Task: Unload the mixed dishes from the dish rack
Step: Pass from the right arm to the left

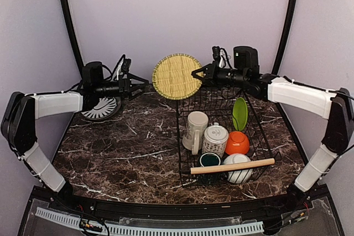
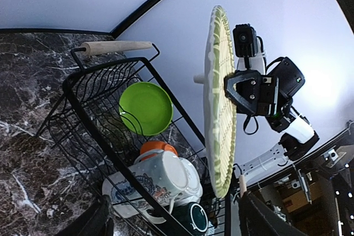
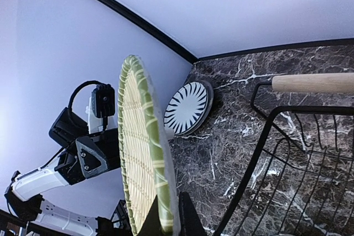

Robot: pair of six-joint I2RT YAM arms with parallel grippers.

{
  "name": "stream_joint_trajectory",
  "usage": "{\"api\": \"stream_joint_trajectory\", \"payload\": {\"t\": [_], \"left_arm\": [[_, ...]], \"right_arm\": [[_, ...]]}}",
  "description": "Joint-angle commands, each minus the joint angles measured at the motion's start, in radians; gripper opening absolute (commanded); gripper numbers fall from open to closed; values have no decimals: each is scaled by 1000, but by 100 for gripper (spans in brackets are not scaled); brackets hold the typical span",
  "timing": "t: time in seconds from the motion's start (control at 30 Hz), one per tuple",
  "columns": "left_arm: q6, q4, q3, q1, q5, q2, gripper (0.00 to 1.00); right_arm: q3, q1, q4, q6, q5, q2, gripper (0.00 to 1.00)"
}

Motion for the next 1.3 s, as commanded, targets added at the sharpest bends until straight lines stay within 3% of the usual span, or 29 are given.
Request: {"api": "stream_joint_trajectory", "payload": {"t": [0.0,0.1,0.3,0.57,0.7,0.77,0.93,1.03,1.13,1.27], "left_arm": [[-213,283,-44,-4,99,36,78],[-252,314,-53,-4,106,53,79],[-264,322,-58,-5,98,70,63],[-250,297,-53,-4,98,82,31],[-160,152,-29,-4,84,69,6],[-111,88,-16,-3,74,58,2],[35,-80,21,7,19,18,1],[81,-145,35,42,3,5,1],[61,-131,31,96,2,-4,1],[21,-99,22,228,-3,-10,1]], "right_arm": [[11,16,217,94,-85,50,0],[12,22,244,106,-90,75,0],[37,51,288,137,-115,139,0],[30,68,322,134,-97,165,0],[12,67,311,119,-78,159,0],[11,68,281,100,-70,151,1],[-12,63,141,6,19,81,51],[-29,49,47,-47,80,22,71],[-46,35,-31,-95,130,-39,80],[-71,19,-111,-147,191,-115,84]]}}
